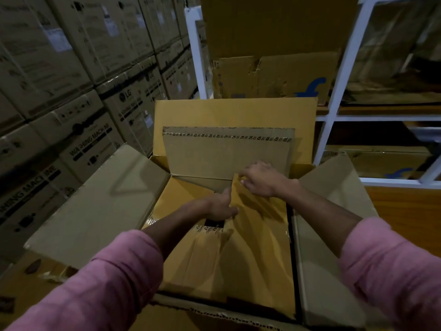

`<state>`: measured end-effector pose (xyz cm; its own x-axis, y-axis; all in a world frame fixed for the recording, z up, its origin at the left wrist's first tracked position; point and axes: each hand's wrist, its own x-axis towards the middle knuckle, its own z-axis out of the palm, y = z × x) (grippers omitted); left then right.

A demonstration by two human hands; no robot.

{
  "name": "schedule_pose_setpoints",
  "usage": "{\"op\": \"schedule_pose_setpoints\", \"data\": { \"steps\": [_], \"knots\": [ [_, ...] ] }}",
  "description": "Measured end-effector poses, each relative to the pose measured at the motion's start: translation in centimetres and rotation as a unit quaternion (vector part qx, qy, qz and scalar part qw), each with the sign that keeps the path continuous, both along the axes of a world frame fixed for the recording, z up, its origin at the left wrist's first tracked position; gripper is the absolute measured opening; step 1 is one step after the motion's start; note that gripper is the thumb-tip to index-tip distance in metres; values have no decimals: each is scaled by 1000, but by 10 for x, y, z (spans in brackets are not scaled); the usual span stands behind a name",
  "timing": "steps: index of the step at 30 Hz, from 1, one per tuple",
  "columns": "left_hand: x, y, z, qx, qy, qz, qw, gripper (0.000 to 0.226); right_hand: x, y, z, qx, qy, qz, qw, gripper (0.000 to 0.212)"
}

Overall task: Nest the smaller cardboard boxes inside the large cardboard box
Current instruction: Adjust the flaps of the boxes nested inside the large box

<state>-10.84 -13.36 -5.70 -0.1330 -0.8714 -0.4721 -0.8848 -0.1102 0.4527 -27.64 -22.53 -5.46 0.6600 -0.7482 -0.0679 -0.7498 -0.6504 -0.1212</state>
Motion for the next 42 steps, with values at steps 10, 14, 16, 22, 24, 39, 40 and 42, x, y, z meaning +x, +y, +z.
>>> {"op": "schedule_pose_setpoints", "data": {
  "steps": [10,14,16,22,24,39,40,42],
  "knots": [
    [-31,29,41,21,400,209,892,31,9,45,54,-9,-54,45,997,24],
    [-32,34,28,32,277,115,953,25,-13,58,63,33,82,-28,996,30],
    [-31,34,22,3,128,12,992,26,-28,62,59,55,125,-76,988,29],
    [-29,37,0,21,-129,-172,976,60,-85,81,22,122,243,-163,948,23],
    [-26,36,-4,26,-146,-177,973,62,-93,88,7,77,264,-148,950,38],
    [11,45,-7,49,-164,-106,980,51,-24,102,-49,183,63,-104,976,46],
    [14,44,-6,32,-153,-92,983,46,-23,101,-47,170,33,-102,980,42],
    [19,42,-3,-30,-142,-61,988,40,-21,98,-37,138,-8,-98,985,38]
  ]
}}
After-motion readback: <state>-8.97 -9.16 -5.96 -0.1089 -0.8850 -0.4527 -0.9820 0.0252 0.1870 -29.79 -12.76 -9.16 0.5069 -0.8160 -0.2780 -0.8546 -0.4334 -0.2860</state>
